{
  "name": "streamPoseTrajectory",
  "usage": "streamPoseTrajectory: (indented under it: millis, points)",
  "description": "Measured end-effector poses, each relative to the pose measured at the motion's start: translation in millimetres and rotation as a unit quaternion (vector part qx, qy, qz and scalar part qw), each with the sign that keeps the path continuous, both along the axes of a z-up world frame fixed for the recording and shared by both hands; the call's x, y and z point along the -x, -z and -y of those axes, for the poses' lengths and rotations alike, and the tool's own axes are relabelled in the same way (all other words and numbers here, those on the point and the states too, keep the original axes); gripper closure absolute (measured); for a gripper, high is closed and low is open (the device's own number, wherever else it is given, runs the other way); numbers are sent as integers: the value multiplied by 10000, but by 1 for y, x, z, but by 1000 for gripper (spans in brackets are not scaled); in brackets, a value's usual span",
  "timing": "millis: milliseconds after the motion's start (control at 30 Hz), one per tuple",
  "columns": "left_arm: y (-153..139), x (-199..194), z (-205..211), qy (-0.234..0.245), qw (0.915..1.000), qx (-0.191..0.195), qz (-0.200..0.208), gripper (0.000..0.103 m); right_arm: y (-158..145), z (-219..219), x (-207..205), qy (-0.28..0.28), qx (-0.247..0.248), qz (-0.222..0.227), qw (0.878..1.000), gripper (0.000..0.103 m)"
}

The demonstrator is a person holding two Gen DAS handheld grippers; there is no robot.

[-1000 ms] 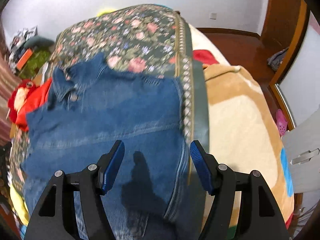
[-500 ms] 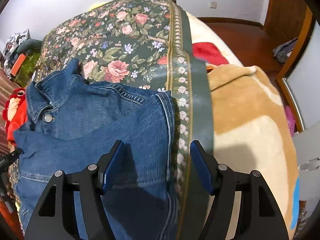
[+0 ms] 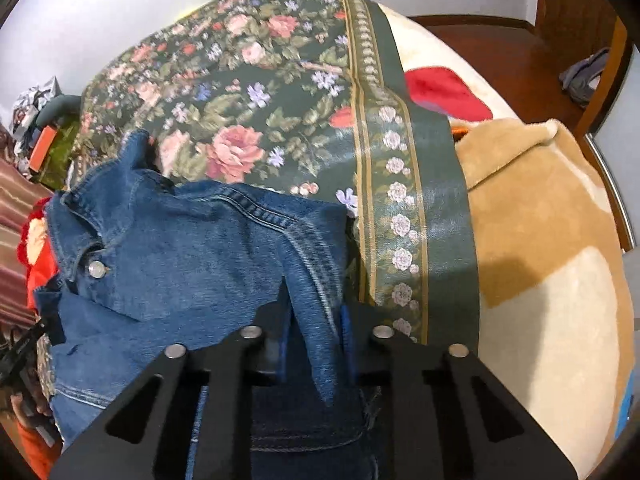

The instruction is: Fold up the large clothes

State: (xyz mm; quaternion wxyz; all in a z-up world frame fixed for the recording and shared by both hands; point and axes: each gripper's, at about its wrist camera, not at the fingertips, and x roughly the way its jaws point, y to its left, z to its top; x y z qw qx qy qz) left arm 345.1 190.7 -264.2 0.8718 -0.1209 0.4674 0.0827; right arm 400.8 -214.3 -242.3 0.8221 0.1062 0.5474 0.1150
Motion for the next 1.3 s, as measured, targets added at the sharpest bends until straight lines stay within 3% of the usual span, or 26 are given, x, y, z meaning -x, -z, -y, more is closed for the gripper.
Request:
streamPoseTrajectory:
  millis: [367, 467, 533, 667, 767, 800, 833, 900, 967, 1133, 1233, 1300]
  points:
    - [-99, 8, 6, 204, 9941, -363, 1001, 97, -86, -1, 15, -127, -463, 1008, 9937, 95]
    - [-133, 4, 9, 185, 9864, -706, 1473, 103, -105, -9, 19, -245, -437, 1315, 9900, 95]
    - [-157, -2, 11, 140, 9760, -1145, 1846, 103, -114, -17, 17, -309, -400, 1470, 9878, 95]
    - [-171, -28, 4, 399, 9761, -1146, 1805, 103, -112, -26, 5, -334, -335, 1552, 9867, 95]
    - [-155, -33, -4, 527, 9827, -947, 1499, 95, -101, -27, 0, -313, -241, 1473, 9883, 95]
    - [-144, -33, -8, 506, 9852, -912, 1361, 83, -96, -25, -2, -292, -193, 1426, 9892, 95]
    - [-135, -28, -9, 482, 9868, -896, 1262, 61, -92, -23, -2, -273, -187, 1370, 9900, 95]
    - [-109, -21, -14, 392, 9905, -847, 1007, 35, -80, -16, -5, -180, -228, 1187, 9925, 95]
    - [-78, -9, -22, 303, 9947, -681, 709, 35, -73, -10, -6, -143, -227, 1081, 9938, 95]
    - [-3, 6, -43, 148, 9989, 419, -146, 35, -66, -6, -5, -139, -246, 961, 9950, 95]
    - [33, 8, -52, -39, 9918, 1202, -434, 35, -65, -7, -4, -122, -224, 932, 9953, 95]
    - [55, 6, -57, -174, 9809, 1849, -572, 35, -65, -9, -4, -131, -169, 918, 9955, 95]
